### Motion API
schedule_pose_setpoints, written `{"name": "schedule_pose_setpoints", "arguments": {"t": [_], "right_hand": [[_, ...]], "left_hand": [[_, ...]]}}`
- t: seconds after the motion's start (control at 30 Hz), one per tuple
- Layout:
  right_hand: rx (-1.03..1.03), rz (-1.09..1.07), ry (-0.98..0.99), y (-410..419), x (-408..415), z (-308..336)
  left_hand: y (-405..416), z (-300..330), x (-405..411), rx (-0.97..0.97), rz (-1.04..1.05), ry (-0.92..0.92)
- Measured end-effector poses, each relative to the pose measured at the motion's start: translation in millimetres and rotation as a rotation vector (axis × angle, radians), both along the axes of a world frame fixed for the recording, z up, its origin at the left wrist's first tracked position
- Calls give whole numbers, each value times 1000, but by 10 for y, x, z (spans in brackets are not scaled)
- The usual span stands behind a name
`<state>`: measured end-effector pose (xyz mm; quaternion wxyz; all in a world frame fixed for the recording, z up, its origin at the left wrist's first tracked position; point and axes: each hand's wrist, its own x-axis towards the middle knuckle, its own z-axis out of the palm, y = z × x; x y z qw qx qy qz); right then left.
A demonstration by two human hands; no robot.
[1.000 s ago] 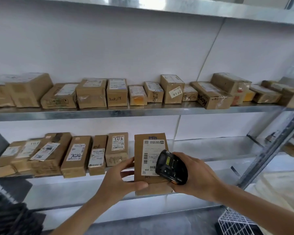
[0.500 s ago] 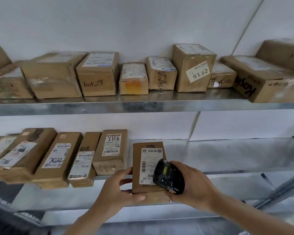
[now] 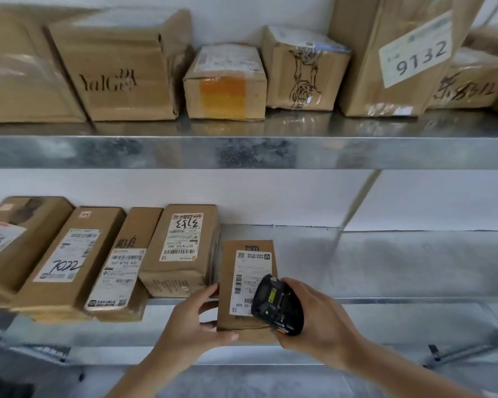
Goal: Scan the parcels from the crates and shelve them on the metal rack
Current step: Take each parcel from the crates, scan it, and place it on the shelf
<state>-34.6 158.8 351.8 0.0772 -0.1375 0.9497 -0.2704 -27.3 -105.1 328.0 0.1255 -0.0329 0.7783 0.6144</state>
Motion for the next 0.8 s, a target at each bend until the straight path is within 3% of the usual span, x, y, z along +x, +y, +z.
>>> {"name": "schedule_pose_setpoints", "arguments": {"t": [0.5, 0.8], "right_hand": [[69, -63, 19, -45, -437, 19], [60, -56, 29, -41, -648, 13]], "left_hand": [[194, -93, -213, -34, 79, 192], [290, -294, -302, -76, 183, 206]]}}
